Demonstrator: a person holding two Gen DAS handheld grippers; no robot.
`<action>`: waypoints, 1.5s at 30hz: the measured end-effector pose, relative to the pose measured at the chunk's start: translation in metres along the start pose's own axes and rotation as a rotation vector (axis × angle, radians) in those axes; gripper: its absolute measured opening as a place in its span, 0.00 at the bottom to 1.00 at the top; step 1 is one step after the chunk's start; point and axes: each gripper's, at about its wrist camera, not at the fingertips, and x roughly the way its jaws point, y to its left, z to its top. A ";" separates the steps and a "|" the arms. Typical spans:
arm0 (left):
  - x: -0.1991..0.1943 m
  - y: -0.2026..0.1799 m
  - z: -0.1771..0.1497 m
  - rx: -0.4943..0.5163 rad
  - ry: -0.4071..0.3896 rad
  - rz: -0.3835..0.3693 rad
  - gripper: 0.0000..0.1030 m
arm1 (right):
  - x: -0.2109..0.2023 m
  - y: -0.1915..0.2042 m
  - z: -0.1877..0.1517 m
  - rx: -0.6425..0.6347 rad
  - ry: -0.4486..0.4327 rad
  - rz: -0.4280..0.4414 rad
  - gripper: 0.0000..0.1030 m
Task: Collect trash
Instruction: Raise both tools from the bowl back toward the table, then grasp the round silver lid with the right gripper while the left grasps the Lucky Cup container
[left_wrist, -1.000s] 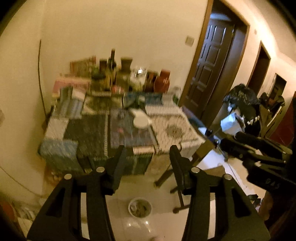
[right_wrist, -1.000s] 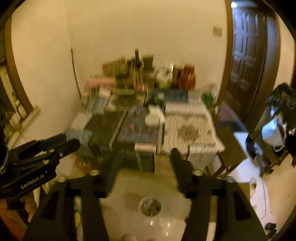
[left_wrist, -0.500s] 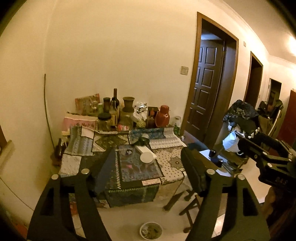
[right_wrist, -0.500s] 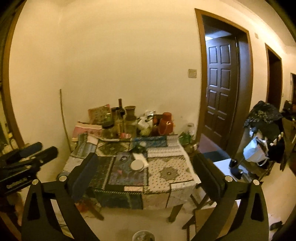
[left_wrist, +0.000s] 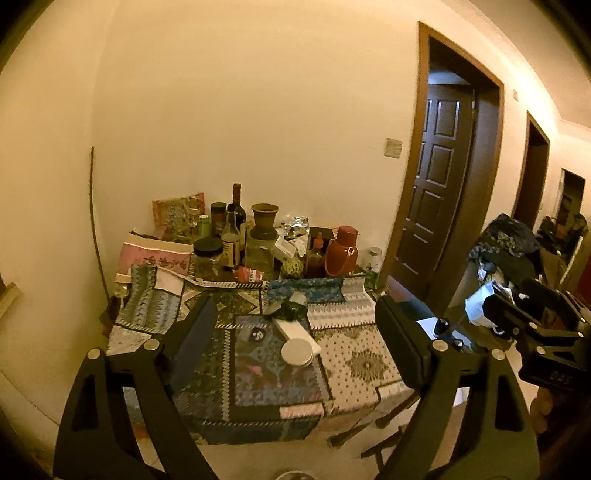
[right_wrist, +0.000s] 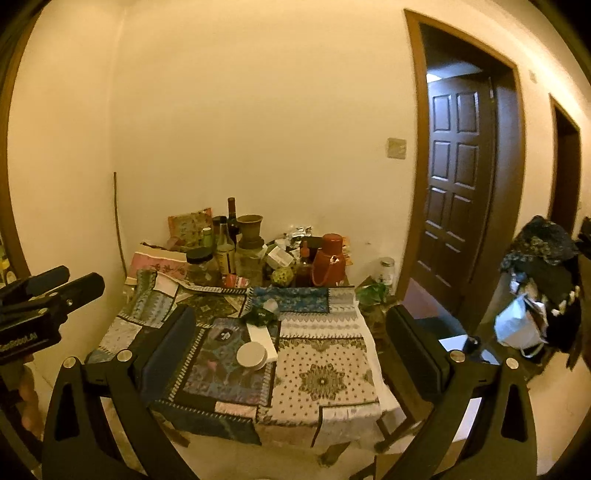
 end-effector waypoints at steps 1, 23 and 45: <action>0.009 -0.003 0.005 -0.009 0.001 0.005 0.84 | 0.005 -0.004 0.004 -0.002 0.006 0.008 0.99; 0.154 0.050 0.038 -0.098 0.119 0.135 0.84 | 0.168 -0.004 0.025 -0.065 0.224 0.149 0.99; 0.339 0.173 -0.054 0.017 0.550 0.029 0.84 | 0.359 0.101 -0.126 -0.051 0.759 -0.033 0.97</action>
